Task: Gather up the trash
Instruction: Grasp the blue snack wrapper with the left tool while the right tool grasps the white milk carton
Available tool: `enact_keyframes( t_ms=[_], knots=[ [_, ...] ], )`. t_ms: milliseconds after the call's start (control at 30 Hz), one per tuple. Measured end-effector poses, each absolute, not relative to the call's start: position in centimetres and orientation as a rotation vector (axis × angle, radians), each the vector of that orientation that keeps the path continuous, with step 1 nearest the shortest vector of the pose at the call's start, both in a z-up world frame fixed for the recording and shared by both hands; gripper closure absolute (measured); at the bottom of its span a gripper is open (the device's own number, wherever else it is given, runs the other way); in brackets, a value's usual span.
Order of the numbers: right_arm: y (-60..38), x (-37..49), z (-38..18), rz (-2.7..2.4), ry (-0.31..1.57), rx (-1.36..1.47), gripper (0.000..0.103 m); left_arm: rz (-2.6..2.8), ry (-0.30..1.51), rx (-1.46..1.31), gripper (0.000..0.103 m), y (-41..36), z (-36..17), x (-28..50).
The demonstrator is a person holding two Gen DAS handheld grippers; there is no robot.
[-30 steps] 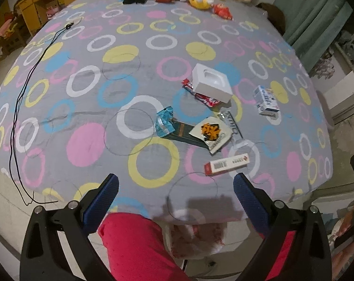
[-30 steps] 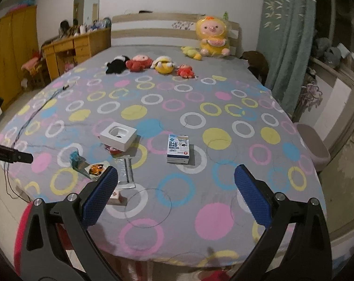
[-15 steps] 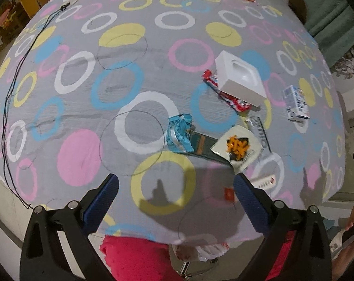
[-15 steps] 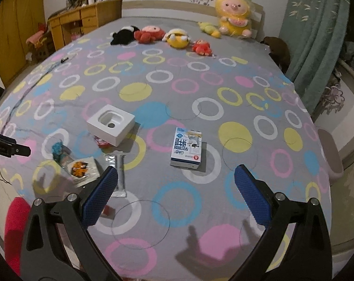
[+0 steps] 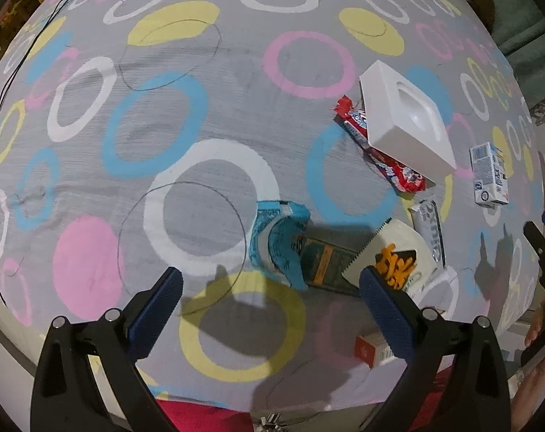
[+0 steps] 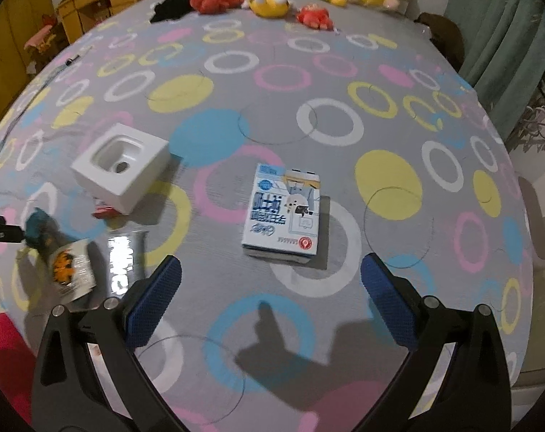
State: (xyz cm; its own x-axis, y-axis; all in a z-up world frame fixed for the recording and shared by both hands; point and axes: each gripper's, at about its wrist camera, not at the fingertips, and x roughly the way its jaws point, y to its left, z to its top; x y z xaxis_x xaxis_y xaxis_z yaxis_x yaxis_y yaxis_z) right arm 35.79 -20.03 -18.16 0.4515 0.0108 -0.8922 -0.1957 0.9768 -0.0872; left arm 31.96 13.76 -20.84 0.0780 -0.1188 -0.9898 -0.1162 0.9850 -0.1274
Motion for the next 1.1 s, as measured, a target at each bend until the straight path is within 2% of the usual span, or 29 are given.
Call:
enact_keyframes(
  t_ms=[433, 533, 700, 767, 833, 900, 933, 1000, 1067, 1100],
  knots=[
    [-21.2, 40.3, -24.0, 0.084, 1.203, -0.157, 0.005, -0.004, 1.524, -0.277, 0.007, 15.3, -23.8, 33.4],
    [-21.1, 40.7, -25.1, 0.075, 1.217, -0.160, 0.005, 0.006, 1.515, -0.315, 0.010, 15.9, -24.3, 33.8],
    [-20.6, 41.3, -26.0, 0.060, 1.221, -0.171, 0.005, 0.013, 1.545, -0.365, 0.024, 16.6, -25.5, 34.3],
    [-20.7, 41.7, -26.2, 0.045, 1.219, -0.161, 0.005, 0.014, 1.548, -0.387, 0.026, 16.8, -25.9, 34.4],
    [-21.0, 42.0, -26.3, 0.034, 1.213, -0.150, 0.005, 0.015, 1.541, -0.399, 0.032, 17.3, -25.9, 34.5],
    [-21.1, 42.1, -26.4, 0.020, 1.205, -0.155, 0.007, 0.012, 1.533, -0.417, 0.043, 17.8, -25.6, 34.6],
    [-21.1, 42.2, -26.4, 0.016, 1.202, -0.159, 0.010, 0.007, 1.529, -0.426, 0.046, 18.1, -25.5, 34.6],
    [-21.2, 42.2, -26.6, 0.009, 1.207, -0.163, 0.025, -0.003, 1.532, -0.440, 0.054, 19.1, -25.2, 34.4],
    [-21.2, 42.1, -26.8, 0.001, 1.212, -0.154, 0.033, 0.004, 1.527, -0.465, 0.058, 19.5, -25.2, 34.2],
    [-21.2, 42.1, -26.8, -0.005, 1.208, -0.150, 0.033, 0.004, 1.523, -0.477, 0.063, 19.8, -25.4, 33.2]
  ],
)
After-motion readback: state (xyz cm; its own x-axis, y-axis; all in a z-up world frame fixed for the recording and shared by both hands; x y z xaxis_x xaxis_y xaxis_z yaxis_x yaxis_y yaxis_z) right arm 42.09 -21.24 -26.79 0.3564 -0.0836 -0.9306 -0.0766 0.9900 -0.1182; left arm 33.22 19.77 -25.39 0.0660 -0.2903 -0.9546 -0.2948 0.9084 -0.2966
